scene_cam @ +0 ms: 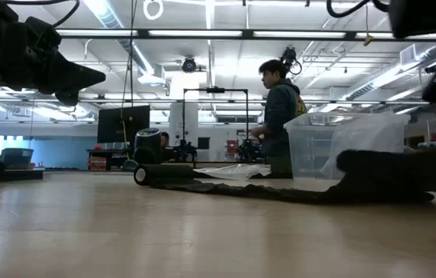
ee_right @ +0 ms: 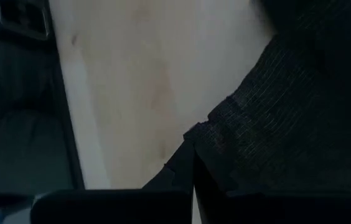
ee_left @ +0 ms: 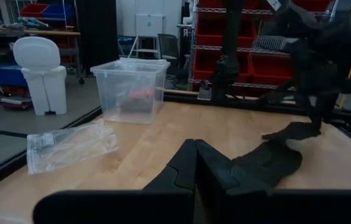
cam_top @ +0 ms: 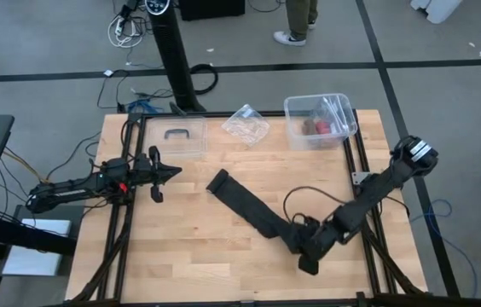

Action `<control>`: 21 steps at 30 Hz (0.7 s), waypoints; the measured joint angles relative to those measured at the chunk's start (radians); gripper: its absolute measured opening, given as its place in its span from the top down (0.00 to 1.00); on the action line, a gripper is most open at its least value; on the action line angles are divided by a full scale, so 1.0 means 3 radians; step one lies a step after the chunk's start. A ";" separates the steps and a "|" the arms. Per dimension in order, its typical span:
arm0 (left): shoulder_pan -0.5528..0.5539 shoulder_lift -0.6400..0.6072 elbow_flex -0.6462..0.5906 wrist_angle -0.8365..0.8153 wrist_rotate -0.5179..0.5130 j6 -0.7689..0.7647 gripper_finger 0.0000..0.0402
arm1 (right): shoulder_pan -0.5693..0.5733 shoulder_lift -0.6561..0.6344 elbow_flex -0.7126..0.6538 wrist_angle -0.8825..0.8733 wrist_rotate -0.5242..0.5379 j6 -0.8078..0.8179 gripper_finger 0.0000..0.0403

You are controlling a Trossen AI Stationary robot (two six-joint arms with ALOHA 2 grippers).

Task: Roll bandage
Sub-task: Roll the black bandage

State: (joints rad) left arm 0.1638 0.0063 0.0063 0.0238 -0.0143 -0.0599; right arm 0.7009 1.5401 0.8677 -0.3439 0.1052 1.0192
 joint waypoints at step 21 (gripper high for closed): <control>-0.0001 0.0000 0.0001 -0.0001 -0.0133 -0.0012 0.97 | 0.0313 0.0168 0.0001 0.0938 -0.0422 0.0797 0.78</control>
State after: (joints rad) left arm 0.1635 0.0063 0.0067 0.0235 -0.0541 -0.0635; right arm 0.7948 1.5906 0.8680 -0.0625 -0.0215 1.2581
